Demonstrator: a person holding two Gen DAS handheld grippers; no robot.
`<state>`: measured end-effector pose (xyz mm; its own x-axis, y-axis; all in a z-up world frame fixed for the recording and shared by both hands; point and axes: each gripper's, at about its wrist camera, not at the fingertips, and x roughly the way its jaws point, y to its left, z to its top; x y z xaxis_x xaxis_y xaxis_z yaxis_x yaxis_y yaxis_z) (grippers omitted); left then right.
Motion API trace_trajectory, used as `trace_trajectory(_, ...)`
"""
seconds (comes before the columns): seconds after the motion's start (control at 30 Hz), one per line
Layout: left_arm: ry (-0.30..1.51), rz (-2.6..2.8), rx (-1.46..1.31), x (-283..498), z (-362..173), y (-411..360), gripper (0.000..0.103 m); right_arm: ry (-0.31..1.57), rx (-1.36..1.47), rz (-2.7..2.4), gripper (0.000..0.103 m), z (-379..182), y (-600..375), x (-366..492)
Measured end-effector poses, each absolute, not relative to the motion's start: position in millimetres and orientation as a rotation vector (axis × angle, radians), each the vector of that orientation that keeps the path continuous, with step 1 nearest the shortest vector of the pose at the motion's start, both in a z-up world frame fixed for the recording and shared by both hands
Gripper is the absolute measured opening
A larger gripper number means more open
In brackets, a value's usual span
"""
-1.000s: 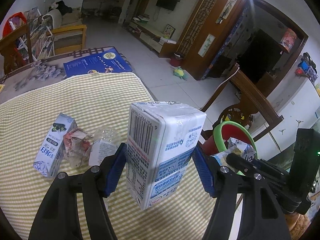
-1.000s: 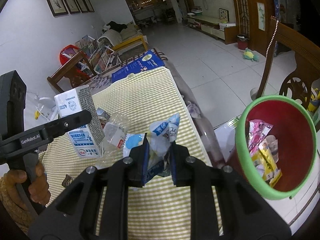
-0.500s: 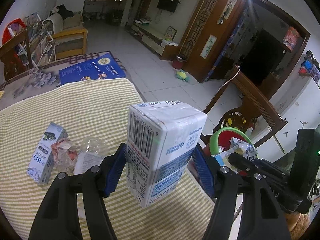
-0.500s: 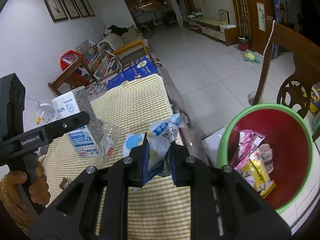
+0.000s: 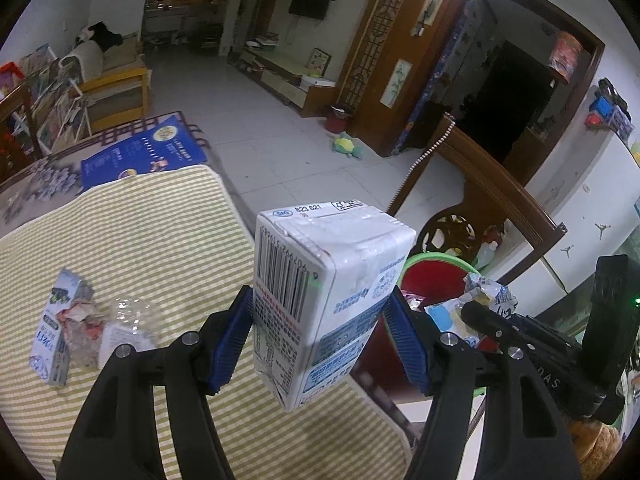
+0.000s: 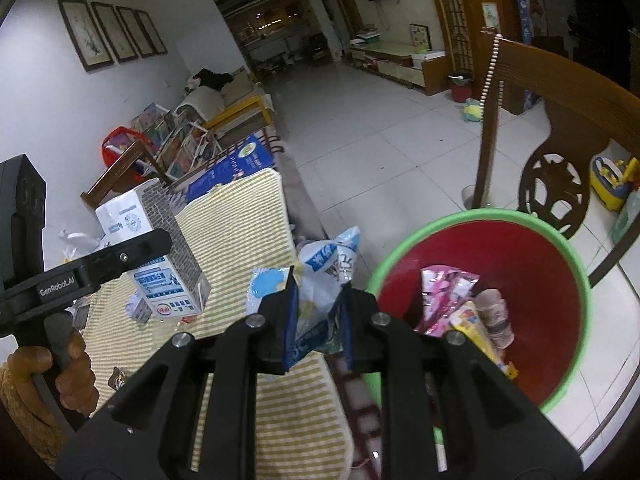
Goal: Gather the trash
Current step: 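Carry the milk carton and blue-white wrapper over the red bucket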
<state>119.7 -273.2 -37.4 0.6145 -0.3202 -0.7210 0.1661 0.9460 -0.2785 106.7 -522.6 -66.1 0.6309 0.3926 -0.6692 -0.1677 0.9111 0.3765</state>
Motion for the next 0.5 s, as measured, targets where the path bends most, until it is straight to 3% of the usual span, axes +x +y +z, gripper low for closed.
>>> trace_trajectory(0.5, 0.884, -0.374, -0.138, 129, -40, -341, 0.063, 0.812, 0.335, 0.227, 0.018, -70, -588, 98)
